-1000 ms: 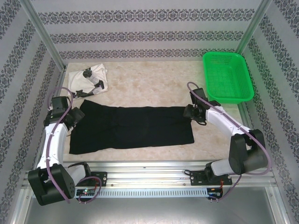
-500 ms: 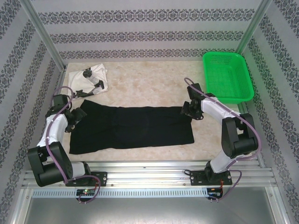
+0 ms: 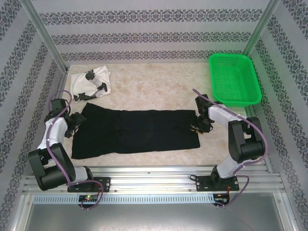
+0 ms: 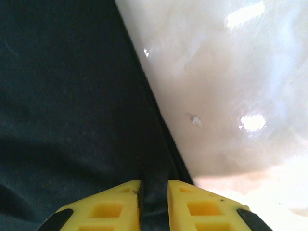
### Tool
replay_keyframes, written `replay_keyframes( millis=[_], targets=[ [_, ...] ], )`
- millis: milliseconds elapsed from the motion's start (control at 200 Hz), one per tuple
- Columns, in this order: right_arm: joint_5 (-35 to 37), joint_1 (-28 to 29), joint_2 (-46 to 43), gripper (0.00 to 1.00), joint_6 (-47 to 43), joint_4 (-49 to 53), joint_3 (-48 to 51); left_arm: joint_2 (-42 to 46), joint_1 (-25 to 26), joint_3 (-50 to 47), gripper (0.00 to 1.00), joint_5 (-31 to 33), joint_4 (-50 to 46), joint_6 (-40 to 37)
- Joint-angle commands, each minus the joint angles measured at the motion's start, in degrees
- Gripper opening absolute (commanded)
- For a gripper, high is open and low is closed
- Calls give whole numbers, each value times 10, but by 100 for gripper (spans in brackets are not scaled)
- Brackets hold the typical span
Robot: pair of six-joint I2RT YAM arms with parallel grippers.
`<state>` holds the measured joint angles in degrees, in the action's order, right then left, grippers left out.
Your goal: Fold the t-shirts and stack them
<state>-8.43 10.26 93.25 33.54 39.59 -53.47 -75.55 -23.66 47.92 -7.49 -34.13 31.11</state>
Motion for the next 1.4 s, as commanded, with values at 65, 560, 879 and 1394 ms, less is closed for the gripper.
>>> replay_keyframes(
  millis=[65,560,879,1394],
  targets=[
    [1,-7,-50,23,-6,45,10,-4,-3,-6,78,-16,16,-28],
    [-45,-40,134,44,-46,-7,-161,-90,18,7,90,-93,52,-60],
    [-12,-26,175,29,-38,17,-192,-228,34,82,78,-92,61,-33],
    [34,-59,22,0,31,25,-57,-321,115,196,17,-73,33,-39]
  ],
)
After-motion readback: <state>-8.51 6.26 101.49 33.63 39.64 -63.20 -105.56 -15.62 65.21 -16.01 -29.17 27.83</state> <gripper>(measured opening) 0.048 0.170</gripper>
